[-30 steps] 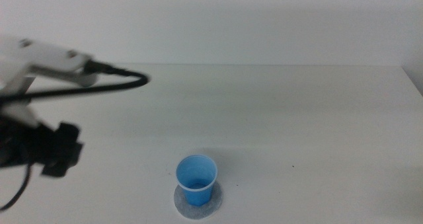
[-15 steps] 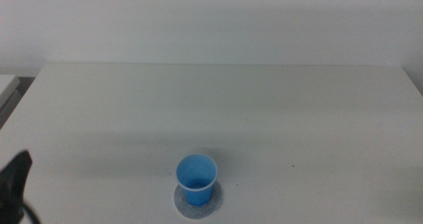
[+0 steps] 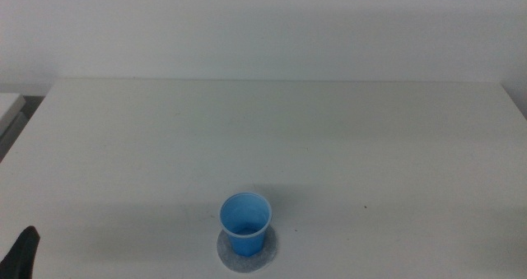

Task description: Place an empty cup on a cup mat.

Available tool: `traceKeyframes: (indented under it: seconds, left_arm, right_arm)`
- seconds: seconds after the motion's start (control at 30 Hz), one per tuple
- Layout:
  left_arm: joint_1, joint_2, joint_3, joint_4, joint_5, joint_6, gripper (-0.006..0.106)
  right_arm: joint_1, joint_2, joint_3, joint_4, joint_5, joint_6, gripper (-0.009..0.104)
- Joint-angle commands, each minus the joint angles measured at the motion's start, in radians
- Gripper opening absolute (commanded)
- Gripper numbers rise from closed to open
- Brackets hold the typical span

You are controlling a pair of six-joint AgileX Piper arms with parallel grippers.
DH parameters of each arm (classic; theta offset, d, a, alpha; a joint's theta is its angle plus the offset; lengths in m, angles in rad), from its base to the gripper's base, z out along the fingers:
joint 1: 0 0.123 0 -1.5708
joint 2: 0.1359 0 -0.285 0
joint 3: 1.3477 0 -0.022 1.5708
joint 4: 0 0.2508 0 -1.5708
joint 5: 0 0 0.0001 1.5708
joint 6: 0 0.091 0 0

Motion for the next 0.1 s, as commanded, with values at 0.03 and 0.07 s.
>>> traceKeyframes:
  seconds: [0.03,0.07]
  left_arm:
    - [0.001,-0.006,0.004,-0.001,-0.012,-0.008,0.094]
    - [0.001,-0.006,0.004,-0.001,-0.012,-0.008,0.094]
  right_arm:
    - [0.002,-0.005,0.003,-0.007,-0.007,-0.004,0.093]
    - [0.002,-0.005,0.003,-0.007,-0.007,-0.004,0.093]
